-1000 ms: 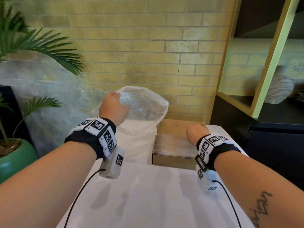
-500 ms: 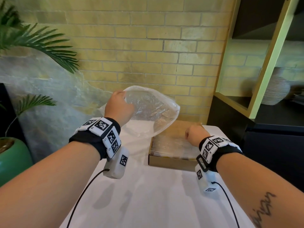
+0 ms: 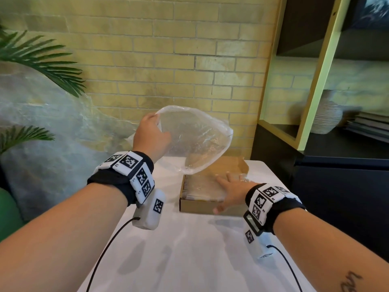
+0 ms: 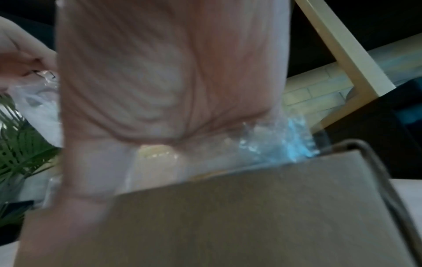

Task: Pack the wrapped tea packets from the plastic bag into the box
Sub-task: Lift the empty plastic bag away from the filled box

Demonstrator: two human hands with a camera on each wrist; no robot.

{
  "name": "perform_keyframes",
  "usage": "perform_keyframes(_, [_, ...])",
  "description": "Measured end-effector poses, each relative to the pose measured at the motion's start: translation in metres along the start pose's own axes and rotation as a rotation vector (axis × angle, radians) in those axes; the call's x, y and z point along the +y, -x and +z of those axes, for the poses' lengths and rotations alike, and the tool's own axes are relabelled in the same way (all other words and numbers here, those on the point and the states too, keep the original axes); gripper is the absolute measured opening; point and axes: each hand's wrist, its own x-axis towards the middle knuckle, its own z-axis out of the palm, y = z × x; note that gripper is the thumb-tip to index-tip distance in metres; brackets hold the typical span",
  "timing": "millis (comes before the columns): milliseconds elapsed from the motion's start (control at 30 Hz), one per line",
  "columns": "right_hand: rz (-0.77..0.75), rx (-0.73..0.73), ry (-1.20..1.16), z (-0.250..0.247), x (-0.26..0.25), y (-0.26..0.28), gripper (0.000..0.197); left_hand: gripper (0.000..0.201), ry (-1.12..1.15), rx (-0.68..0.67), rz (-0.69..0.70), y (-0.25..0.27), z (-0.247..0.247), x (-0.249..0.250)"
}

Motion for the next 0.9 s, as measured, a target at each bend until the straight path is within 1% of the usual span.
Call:
perform_keyframes(100, [0.015,0.059,0.010,0.005,0.002,0.005,0.111,0.050,0.014,-0.009,0.013,0.001,0.000,0.007])
perform_keyframes(267, [0.017,0.063,0.002,0.003,0.007,0.001,0.110,0.054,0.059,-0.016,0.041,0.002,0.001,0.016])
perform_keyframes(367, [-0.005,0.103,-0.056,0.003,0.007,-0.001,0.110,0.057,0.051,-0.041,0.079,-0.001,-0.003,0.017])
perform_keyframes(400, [-0.023,0.136,-0.130,0.001,0.009,0.000,0.109,0.057,0.053,-0.057,0.097,-0.003,-0.004,0.016])
perform_keyframes(433, [-0.049,0.178,-0.260,-0.003,0.013,0.003,0.107,0.059,0.058,-0.076,0.116,-0.004,-0.005,0.016])
perform_keyframes(500, [-0.088,0.293,-0.584,-0.018,0.025,0.009,0.109,0.065,0.058,-0.115,0.157,-0.006,-0.006,0.018])
perform_keyframes(567, [-0.085,0.486,-0.875,-0.038,0.034,0.020,0.114,0.069,0.054,-0.171,0.197,-0.008,-0.004,0.019])
perform_keyframes(600, [-0.101,0.575,-1.006,-0.047,0.039,0.026,0.114,0.069,0.053,-0.208,0.217,-0.007,-0.003,0.021])
perform_keyframes(633, [-0.132,0.643,-1.115,-0.056,0.042,0.032,0.108,0.070,0.057,-0.242,0.236,-0.007,-0.003,0.022])
perform_keyframes(700, [-0.212,0.723,-1.232,-0.069,0.042,0.045,0.082,0.072,0.076,-0.290,0.268,-0.006,-0.002,0.026])
perform_keyframes(767, [-0.233,0.794,-1.247,-0.080,0.035,0.056,0.039,0.074,0.120,-0.317,0.269,-0.004,-0.003,0.031])
perform_keyframes(800, [-0.233,0.825,-1.256,-0.082,0.032,0.061,0.021,0.075,0.147,-0.321,0.258,-0.003,-0.003,0.034])
perform_keyframes(833, [-0.236,0.836,-1.275,-0.084,0.029,0.065,0.012,0.076,0.177,-0.323,0.246,-0.001,-0.004,0.038])
perform_keyframes(900, [-0.254,0.796,-1.306,-0.086,0.025,0.070,0.013,0.082,0.274,-0.346,0.205,0.003,-0.004,0.045])
